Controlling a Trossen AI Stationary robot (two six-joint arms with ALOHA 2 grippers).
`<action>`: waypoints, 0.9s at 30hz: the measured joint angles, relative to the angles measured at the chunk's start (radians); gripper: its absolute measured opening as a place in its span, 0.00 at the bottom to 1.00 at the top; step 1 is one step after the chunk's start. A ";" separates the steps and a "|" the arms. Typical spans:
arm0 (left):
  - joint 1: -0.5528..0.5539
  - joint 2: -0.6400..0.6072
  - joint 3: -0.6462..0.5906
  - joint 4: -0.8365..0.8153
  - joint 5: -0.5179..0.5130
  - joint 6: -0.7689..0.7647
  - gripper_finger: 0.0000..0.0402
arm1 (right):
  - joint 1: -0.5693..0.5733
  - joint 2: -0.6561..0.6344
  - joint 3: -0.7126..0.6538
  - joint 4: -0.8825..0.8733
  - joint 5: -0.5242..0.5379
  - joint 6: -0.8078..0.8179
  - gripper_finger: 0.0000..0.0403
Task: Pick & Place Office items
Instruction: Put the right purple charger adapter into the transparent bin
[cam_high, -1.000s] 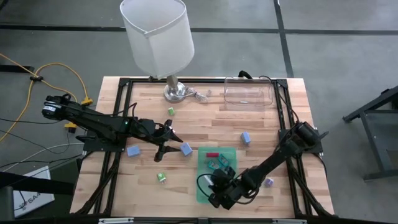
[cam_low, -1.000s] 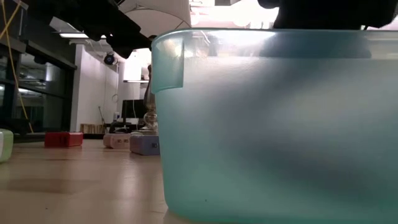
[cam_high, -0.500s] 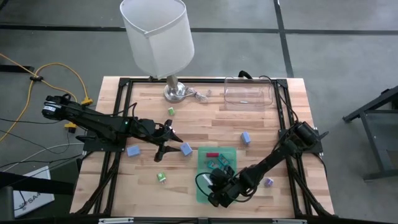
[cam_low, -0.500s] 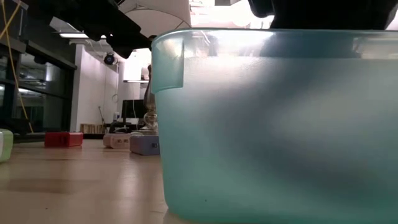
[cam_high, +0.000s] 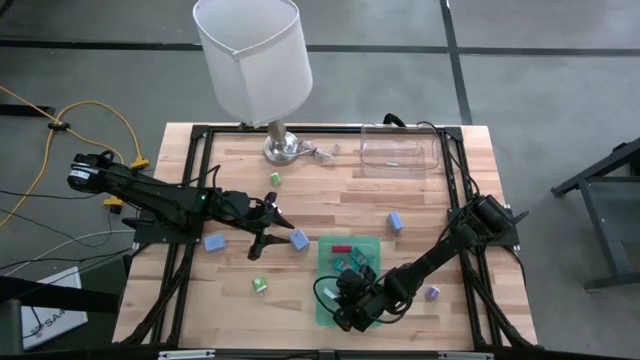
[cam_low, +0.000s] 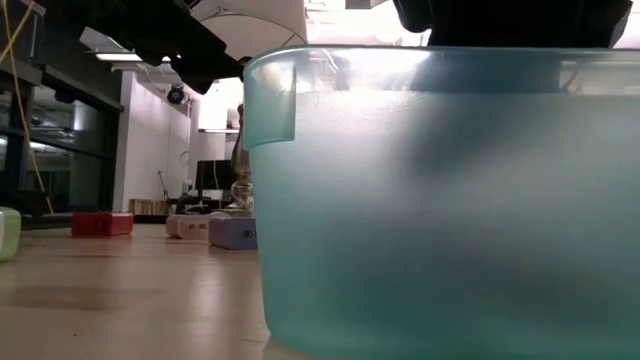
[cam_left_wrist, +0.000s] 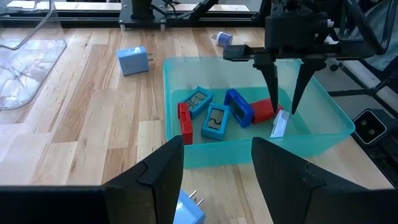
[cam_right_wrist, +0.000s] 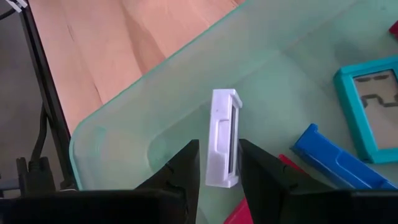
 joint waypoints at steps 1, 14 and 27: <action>0.000 0.000 0.000 0.000 0.000 0.000 0.46 | 0.000 0.000 0.000 0.000 0.011 -0.009 0.24; 0.000 0.000 0.000 0.000 0.000 0.000 0.46 | -0.007 -0.107 0.002 -0.099 0.122 -0.118 0.24; 0.000 0.000 0.000 0.023 0.000 0.000 0.46 | -0.040 -0.263 0.001 -0.288 0.283 -0.318 0.24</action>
